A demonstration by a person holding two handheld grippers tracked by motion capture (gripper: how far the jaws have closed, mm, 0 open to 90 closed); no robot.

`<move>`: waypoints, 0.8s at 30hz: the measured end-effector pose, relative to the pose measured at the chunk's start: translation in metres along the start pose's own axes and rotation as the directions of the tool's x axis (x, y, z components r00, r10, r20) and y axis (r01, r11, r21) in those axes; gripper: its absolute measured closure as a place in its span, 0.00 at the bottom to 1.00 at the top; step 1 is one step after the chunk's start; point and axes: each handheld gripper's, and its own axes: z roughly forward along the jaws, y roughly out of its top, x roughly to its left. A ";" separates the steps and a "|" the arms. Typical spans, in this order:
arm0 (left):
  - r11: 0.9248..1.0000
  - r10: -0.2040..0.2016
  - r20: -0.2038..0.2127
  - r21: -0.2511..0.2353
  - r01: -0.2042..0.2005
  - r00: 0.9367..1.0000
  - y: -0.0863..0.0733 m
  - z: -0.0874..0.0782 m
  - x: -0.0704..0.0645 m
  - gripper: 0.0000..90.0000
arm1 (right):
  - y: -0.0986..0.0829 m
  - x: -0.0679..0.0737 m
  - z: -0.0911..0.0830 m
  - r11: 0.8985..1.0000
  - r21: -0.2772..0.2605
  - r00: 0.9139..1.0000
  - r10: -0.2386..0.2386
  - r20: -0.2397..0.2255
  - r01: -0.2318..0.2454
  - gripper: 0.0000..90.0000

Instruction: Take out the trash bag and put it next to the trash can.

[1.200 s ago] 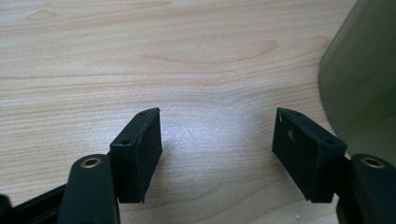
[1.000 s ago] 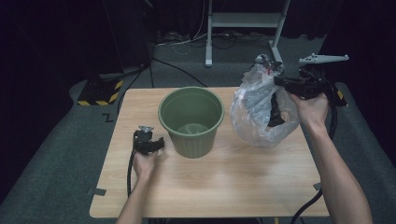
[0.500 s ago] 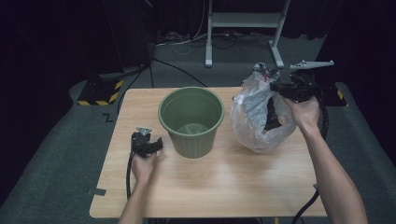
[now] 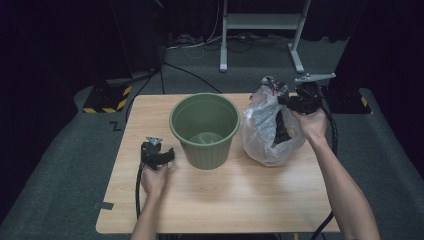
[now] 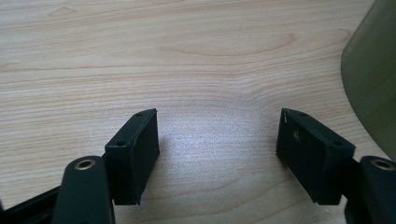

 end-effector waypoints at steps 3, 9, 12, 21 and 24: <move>1.000 -0.002 0.001 0.000 0.002 1.000 0.000 0.000 0.000 0.33 | -0.001 0.001 0.007 1.000 0.009 1.000 -0.009 0.007 0.009 0.98; 1.000 -0.002 0.001 0.000 0.002 1.000 0.000 0.000 0.000 0.33 | -0.003 0.004 0.023 0.999 0.030 1.000 -0.028 0.010 0.028 0.98; 1.000 -0.002 0.001 0.000 0.002 1.000 0.000 0.000 0.000 0.33 | -0.004 0.006 0.029 0.999 0.040 0.999 -0.032 0.011 0.032 0.98; 1.000 -0.002 0.002 0.000 0.002 1.000 0.000 0.000 0.000 0.33 | -0.013 0.007 0.062 0.995 0.095 1.000 -0.025 0.016 0.023 0.98; 1.000 -0.003 0.003 0.001 0.003 1.000 0.000 0.000 0.000 0.33 | -0.017 0.008 0.079 0.994 0.113 1.000 -0.012 0.012 0.011 0.98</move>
